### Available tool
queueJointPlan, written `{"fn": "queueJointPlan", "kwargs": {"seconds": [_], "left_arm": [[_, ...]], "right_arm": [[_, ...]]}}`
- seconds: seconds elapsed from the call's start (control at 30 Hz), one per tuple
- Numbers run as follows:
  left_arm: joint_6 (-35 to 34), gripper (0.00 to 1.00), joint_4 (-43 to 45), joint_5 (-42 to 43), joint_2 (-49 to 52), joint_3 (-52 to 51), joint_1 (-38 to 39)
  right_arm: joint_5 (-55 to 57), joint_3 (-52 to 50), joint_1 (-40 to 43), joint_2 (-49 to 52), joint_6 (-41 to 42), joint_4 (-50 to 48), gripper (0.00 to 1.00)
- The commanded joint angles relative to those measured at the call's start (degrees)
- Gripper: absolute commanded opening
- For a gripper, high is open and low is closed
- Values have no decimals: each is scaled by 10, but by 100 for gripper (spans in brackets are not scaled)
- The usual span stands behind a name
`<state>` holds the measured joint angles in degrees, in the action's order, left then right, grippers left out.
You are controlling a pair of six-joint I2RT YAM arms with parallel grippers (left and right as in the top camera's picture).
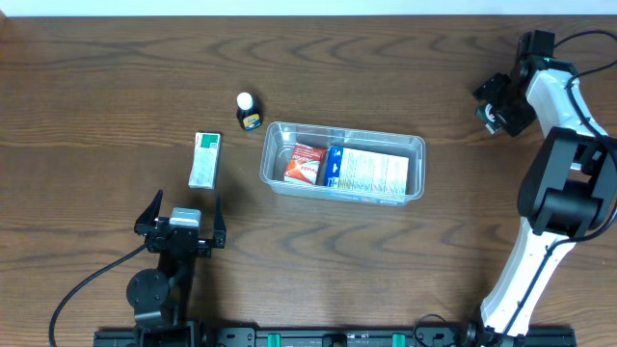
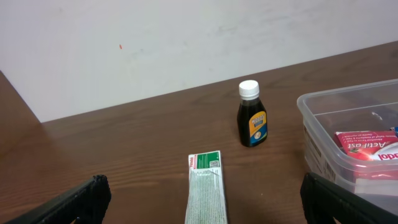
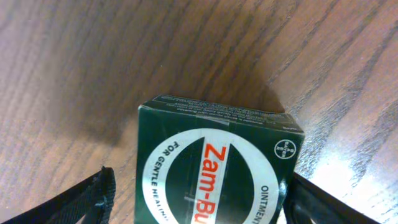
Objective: Pack container
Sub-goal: 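Move the right gripper to the green Zam-Buk tin and grasp it, then carry the green tin with the right gripper over the container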
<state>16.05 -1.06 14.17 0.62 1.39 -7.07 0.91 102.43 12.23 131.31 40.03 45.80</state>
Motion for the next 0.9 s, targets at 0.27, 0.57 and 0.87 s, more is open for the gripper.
{"fn": "queueJointPlan", "kwargs": {"seconds": [0.27,0.57,0.87], "left_arm": [[-7,98,-17,3,-3,-12,-2],[-7,98,-17,3,-3,-12,-2],[-7,98,-17,3,-3,-12,-2]], "right_arm": [[4,0,-6,21,-32,16,56],[-75,0,-5,-22,-60,10,56],[-337,0,-7,-130,-140,-14,58]]}}
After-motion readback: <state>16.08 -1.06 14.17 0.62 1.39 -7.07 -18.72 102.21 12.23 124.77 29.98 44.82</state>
